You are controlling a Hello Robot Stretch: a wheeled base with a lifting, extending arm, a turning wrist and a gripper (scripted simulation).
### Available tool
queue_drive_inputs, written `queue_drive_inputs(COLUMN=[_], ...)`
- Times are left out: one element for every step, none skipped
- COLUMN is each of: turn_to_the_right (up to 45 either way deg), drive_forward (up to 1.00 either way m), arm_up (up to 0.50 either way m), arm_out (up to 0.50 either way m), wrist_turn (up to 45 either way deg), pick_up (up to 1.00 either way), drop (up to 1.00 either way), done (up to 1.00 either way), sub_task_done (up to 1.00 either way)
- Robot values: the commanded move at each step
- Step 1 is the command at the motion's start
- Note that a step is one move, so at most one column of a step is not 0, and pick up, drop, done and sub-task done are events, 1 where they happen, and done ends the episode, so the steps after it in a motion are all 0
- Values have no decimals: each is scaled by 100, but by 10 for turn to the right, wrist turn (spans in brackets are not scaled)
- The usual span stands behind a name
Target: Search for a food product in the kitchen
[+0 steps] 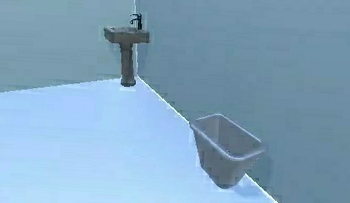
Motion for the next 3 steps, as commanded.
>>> queue_drive_inputs(turn_to_the_right=[-450, -450, -30], drive_forward=[0, 0, 0], arm_up=[0, 0, 0], arm_out=[0, 0, 0], wrist_turn=[0, 0, 0], pick_up=[0, 0, 0], drop=[0, 0, 0], done=[0, 0, 0], sub_task_done=[0, 0, 0])
